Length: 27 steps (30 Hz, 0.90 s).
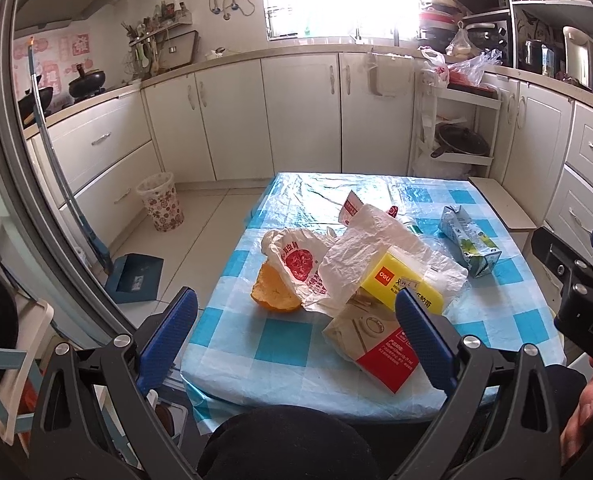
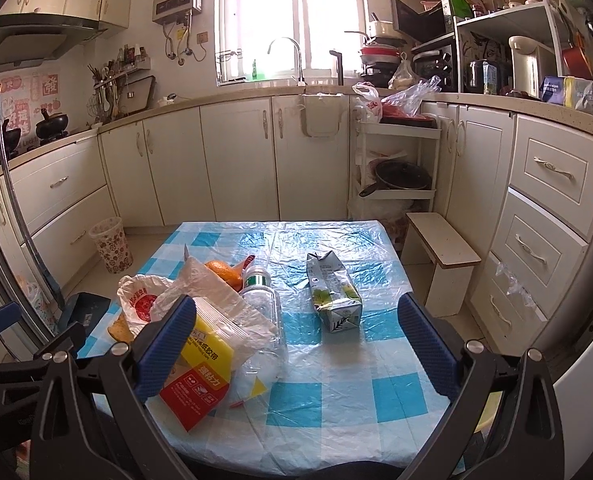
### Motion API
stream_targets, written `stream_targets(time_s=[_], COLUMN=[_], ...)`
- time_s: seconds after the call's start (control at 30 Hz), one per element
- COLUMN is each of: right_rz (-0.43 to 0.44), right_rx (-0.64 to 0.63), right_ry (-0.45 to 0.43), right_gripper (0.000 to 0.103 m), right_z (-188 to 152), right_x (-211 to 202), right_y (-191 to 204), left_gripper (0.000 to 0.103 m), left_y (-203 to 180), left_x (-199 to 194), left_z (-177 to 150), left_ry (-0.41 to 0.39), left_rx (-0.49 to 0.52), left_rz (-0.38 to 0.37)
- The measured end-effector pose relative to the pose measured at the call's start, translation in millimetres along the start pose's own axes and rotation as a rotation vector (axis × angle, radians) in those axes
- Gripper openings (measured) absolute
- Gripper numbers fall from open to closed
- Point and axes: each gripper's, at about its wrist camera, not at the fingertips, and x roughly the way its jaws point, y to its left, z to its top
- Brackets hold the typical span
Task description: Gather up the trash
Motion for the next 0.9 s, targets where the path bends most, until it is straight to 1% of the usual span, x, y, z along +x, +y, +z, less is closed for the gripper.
stream_targets(time_s=[0.9], right_rz=[-0.009], right_rx=[-0.009], right_ry=[0.006], right_gripper=[0.097], right_z=[-0.5], right_x=[1.7], right_y=[1.2], left_gripper=[0.095], left_y=[0.0], left_x=[0.2], left_z=[0.1], left_ry=[0.006], left_rx=[-0.004], left_rz=[-0.004])
